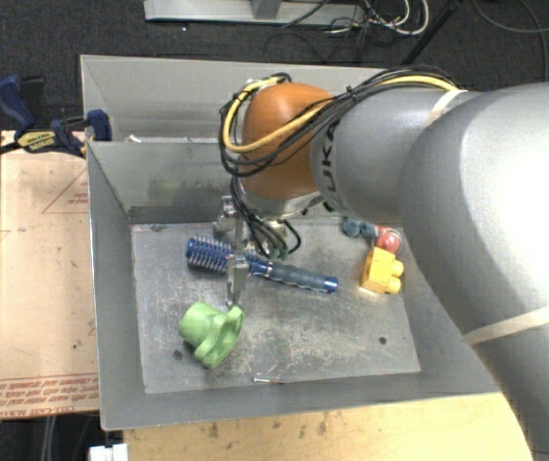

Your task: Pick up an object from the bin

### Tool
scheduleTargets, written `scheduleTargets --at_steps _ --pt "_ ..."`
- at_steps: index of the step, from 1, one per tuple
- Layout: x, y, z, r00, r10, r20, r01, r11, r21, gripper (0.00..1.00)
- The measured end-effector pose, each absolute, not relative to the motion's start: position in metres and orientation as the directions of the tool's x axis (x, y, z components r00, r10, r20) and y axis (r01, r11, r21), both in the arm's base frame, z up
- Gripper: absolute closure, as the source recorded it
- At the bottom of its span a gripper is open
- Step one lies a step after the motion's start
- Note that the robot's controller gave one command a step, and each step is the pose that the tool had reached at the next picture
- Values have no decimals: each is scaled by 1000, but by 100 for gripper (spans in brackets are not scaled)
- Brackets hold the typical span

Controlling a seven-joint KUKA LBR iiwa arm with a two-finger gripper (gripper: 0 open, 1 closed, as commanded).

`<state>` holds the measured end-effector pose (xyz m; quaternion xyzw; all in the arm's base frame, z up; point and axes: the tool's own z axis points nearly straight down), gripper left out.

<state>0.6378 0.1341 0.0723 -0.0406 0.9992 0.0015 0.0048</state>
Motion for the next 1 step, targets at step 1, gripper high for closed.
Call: scheduleTargets --at_steps 1 --pt "620 128 101 -998 56 -2 56 998 2 0"
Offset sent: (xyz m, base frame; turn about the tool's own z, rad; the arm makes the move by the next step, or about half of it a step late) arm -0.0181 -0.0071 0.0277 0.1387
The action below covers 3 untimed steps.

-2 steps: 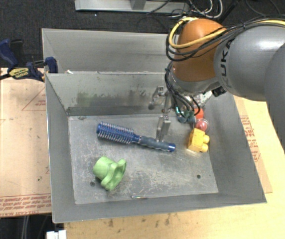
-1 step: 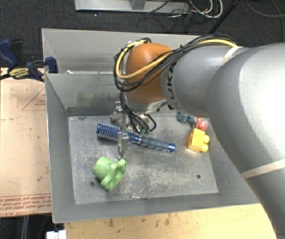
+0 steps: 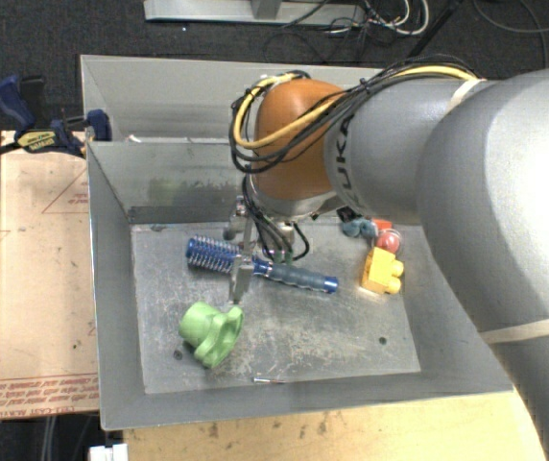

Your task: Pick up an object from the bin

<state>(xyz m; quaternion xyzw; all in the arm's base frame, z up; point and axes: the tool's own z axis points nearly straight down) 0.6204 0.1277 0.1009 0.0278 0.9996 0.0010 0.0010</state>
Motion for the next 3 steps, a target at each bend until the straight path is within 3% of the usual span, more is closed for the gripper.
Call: scheduleTargets --at_steps 1,2,3 --pt "618 117 118 -979 206 -3 206 979 2 0" --pt "613 125 73 -966 256 -12 256 967 6 0" --pt "615 125 76 -967 254 -6 254 967 3 0"
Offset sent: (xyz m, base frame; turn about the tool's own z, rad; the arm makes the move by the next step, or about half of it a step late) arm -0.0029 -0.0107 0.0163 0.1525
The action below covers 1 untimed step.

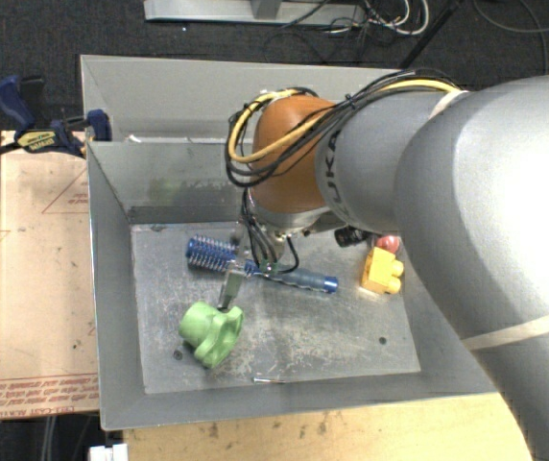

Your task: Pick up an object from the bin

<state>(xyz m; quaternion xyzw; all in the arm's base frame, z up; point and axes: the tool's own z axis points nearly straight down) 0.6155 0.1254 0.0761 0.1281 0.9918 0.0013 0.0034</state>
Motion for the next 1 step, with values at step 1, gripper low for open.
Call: scheduleTargets --at_steps 1 --pt "617 126 77 -967 255 -13 255 967 6 100"
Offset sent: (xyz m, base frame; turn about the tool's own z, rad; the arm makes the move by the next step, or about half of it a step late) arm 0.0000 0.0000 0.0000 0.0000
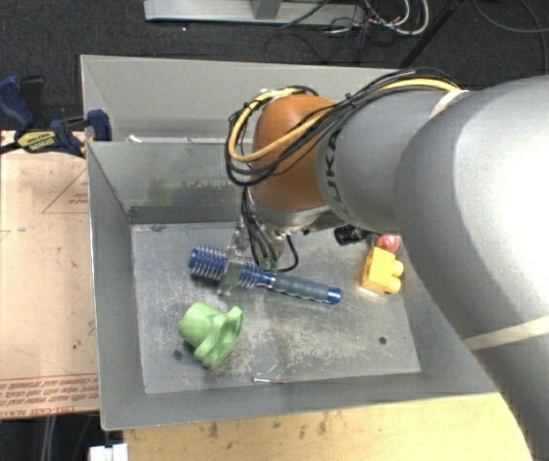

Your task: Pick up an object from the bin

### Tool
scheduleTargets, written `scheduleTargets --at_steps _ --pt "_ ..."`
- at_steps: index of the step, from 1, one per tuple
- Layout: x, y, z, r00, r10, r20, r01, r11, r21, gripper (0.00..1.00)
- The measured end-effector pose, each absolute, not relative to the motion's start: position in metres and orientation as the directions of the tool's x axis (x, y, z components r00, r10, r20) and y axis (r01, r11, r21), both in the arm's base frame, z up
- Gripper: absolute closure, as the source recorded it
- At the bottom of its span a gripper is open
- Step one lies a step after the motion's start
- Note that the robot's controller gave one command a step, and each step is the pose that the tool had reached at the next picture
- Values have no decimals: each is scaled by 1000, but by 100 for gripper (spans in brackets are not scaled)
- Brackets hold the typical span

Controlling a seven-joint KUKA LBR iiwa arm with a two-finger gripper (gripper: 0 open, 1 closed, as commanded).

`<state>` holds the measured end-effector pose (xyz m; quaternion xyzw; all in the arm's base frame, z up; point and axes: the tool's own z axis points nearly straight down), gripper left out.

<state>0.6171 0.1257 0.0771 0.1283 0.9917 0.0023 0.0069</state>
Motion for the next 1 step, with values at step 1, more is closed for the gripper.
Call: scheduleTargets --at_steps 1 --pt "618 126 120 -968 252 -5 252 968 4 100"
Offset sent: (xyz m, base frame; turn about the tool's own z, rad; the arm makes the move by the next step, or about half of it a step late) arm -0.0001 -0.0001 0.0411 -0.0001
